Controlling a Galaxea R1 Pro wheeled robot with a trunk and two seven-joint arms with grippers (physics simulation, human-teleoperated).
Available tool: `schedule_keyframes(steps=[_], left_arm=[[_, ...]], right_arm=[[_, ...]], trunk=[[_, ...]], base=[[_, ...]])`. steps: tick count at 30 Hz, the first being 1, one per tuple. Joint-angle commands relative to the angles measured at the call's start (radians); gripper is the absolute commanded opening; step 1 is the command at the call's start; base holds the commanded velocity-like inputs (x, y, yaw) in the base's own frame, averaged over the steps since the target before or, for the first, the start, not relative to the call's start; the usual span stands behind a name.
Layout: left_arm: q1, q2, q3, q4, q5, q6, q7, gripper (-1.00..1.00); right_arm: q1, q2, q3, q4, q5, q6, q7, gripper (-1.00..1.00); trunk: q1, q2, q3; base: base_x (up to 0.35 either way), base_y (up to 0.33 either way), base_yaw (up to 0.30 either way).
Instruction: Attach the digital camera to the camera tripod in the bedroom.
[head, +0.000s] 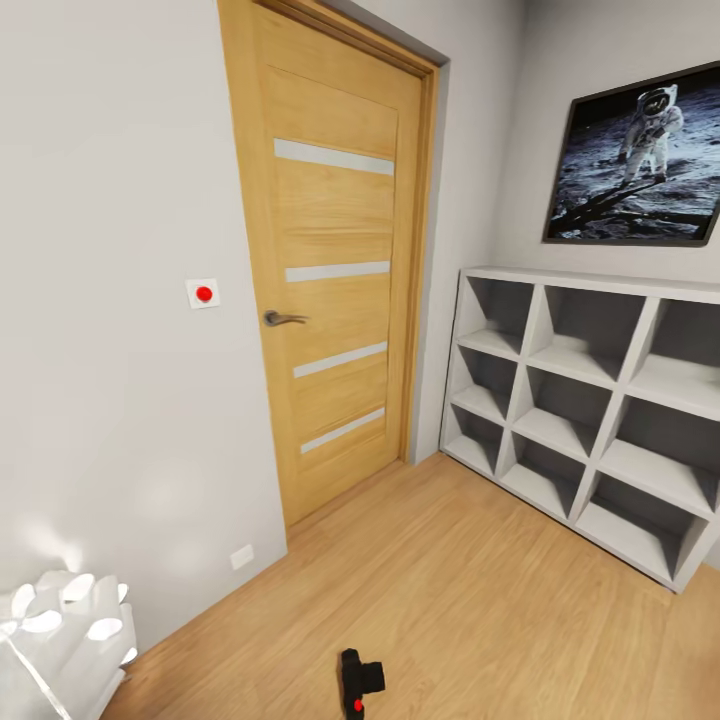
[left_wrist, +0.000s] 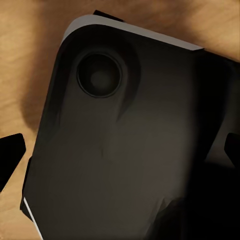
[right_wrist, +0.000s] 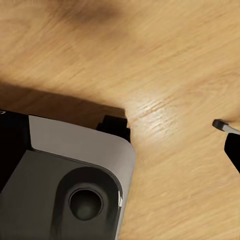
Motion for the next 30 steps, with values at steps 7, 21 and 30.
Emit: schedule_keyframes(steps=[7, 21, 30], left_arm=[[0.000, 0.000, 0.003, -0.001, 0.003, -0.001, -0.001, 1.00], [0.000, 0.000, 0.003, -0.001, 0.002, 0.000, -0.001, 1.00], [0.000, 0.000, 0.001, 0.000, 0.001, 0.000, -0.001, 1.00]], right_arm=[[-0.002, 0.000, -0.003, 0.003, 0.007, -0.002, 0.002, 1.00], [-0.002, 0.000, -0.003, 0.003, 0.007, -0.002, 0.002, 1.00], [-0.002, 0.000, -0.003, 0.003, 0.007, -0.002, 0.003, 1.00]], trunk=[[0.000, -0.001, -0.001], [0.000, -0.001, -0.001], [0.000, -0.001, -0.001]], base=[[0.000, 0.145, 0.000], [0.000, 0.019, 0.000], [0.021, 0.001, 0.000]])
